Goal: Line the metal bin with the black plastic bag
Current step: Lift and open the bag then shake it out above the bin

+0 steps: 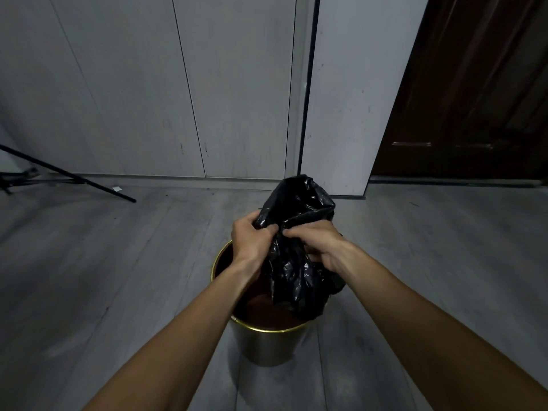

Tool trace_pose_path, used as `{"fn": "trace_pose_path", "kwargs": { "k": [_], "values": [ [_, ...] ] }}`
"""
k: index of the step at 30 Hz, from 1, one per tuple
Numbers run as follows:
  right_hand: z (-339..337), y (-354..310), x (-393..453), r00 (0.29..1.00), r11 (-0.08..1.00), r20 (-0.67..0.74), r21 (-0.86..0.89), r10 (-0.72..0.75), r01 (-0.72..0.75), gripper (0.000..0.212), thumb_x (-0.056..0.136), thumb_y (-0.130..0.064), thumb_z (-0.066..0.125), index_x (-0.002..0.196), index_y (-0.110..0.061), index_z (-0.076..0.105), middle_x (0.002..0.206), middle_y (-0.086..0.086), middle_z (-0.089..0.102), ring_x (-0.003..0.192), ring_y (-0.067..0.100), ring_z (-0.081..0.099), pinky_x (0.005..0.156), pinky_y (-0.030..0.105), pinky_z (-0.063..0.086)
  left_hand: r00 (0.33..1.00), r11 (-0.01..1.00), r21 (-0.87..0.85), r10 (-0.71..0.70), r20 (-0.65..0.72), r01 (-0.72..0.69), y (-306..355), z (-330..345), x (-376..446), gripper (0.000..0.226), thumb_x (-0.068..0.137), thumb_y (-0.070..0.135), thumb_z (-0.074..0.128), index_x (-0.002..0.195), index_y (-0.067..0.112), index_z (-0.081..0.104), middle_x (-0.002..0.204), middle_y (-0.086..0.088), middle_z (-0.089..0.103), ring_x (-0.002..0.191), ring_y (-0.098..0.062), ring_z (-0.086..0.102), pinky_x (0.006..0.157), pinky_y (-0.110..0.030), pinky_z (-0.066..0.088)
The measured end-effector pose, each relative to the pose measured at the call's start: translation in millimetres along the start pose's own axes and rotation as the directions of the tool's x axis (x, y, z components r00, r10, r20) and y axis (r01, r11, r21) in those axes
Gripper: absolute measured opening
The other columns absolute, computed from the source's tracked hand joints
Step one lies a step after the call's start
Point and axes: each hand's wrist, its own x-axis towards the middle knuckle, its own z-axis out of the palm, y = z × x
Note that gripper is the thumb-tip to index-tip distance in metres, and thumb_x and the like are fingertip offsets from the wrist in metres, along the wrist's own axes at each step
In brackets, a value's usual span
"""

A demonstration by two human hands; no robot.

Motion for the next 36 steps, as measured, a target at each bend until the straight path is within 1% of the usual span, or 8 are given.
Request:
{"fn": "trace_pose_path", "kwargs": {
  "k": [3, 8, 16, 18, 24, 28, 31, 36],
  "values": [
    [-2, -12, 0, 0.996, 0.997, -0.067, 0.047, -0.063, 0.067, 0.013, 0.071, -0.005, 0.08, 0.081, -0.012, 0.074, 0.069, 0.007, 0.067, 0.054, 0.015, 0.058, 0.045, 0.02, 0.043, 0.983, 0.995, 0.094, 0.052, -0.175, -0.036, 5, -5, 9, 0.02, 0.078, 0.001, 0.072, 0.094, 0.013, 0.076, 0.071, 0.009, 0.071, 0.061, 0.002, 0.066, 0.059, -0.013, 0.052],
    [-14, -24, 6, 0.949, 0.968, -0.243, 0.103, -0.201, 0.231, 0.021, 0.064, -0.006, 0.079, 0.08, -0.018, 0.073, 0.085, 0.005, 0.074, 0.073, 0.014, 0.067, 0.07, 0.026, 0.055, 0.919, 0.989, 0.145, 0.082, -0.386, -0.027, 14, -28, 19, 0.015, 0.077, 0.005, 0.068, 0.083, 0.019, 0.07, 0.076, -0.001, 0.069, 0.08, -0.026, 0.069, 0.08, -0.037, 0.057],
    [-32, -10, 21, 0.776, 0.932, -0.593, 0.11, -0.216, 0.344, 0.013, 0.075, -0.015, 0.07, 0.08, -0.026, 0.066, 0.082, -0.005, 0.069, 0.077, 0.012, 0.066, 0.078, 0.027, 0.056, 0.821, 0.978, 0.208, 0.108, -0.561, 0.013, 6, -49, 21, 0.009, 0.08, 0.014, 0.064, 0.087, 0.018, 0.059, 0.118, -0.012, 0.054, 0.114, -0.028, 0.048, 0.099, -0.032, 0.038],
    [-34, -5, 22, 0.807, 0.936, -0.566, 0.163, -0.17, 0.311, 0.009, 0.076, -0.016, 0.065, 0.076, -0.024, 0.062, 0.076, -0.007, 0.063, 0.069, 0.009, 0.059, 0.066, 0.025, 0.05, 0.825, 0.98, 0.199, 0.097, -0.557, 0.019, 7, -53, 21, 0.005, 0.078, 0.019, 0.064, 0.082, 0.018, 0.062, 0.112, -0.009, 0.057, 0.11, -0.027, 0.051, 0.098, -0.037, 0.041],
    [-45, 7, 20, 0.944, 0.919, -0.329, 0.367, -0.016, 0.144, 0.012, 0.072, 0.001, 0.053, 0.067, -0.008, 0.06, 0.065, 0.005, 0.058, 0.059, 0.019, 0.055, 0.049, 0.025, 0.044, 0.97, 0.974, -0.199, -0.145, -0.194, 0.105, 3, -65, 24, 0.006, 0.076, 0.015, 0.07, 0.08, 0.011, 0.069, 0.072, -0.005, 0.07, 0.065, -0.018, 0.067, 0.052, -0.023, 0.05],
    [-45, 13, 21, 0.972, 0.922, -0.233, 0.367, -0.04, 0.125, 0.017, 0.066, 0.009, 0.051, 0.066, -0.005, 0.061, 0.067, 0.009, 0.058, 0.062, 0.022, 0.057, 0.053, 0.028, 0.05, 0.995, 0.974, -0.208, -0.073, 0.06, 0.084, 2, -69, 30, 0.034, 0.072, 0.035, 0.082, 0.087, 0.007, 0.071, 0.088, -0.01, 0.077, 0.08, -0.021, 0.074, 0.062, -0.024, 0.055],
    [-44, 11, 20, 0.99, 0.937, -0.138, 0.339, -0.039, 0.084, 0.015, 0.063, 0.008, 0.051, 0.068, -0.003, 0.061, 0.072, 0.013, 0.058, 0.068, 0.027, 0.058, 0.062, 0.034, 0.05, 0.998, 0.989, -0.142, -0.034, 0.059, 0.042, 6, -65, 32, 0.051, 0.075, 0.053, 0.074, 0.092, 0.005, 0.073, 0.092, -0.007, 0.078, 0.087, -0.019, 0.074, 0.072, -0.025, 0.055],
    [-34, -3, 15, 0.997, 0.99, 0.075, 0.14, -0.032, 0.021, 0.031, 0.066, -0.014, 0.077, 0.094, -0.002, 0.069, 0.07, 0.008, 0.076, 0.057, 0.02, 0.072, 0.044, 0.023, 0.053, 0.99, 0.989, 0.093, 0.122, -0.074, -0.115, -1, -55, 34, 0.043, 0.078, 0.022, 0.08, 0.117, 0.018, 0.063, 0.11, -0.004, 0.071, 0.102, -0.021, 0.068, 0.093, -0.04, 0.055]
  ]
}}
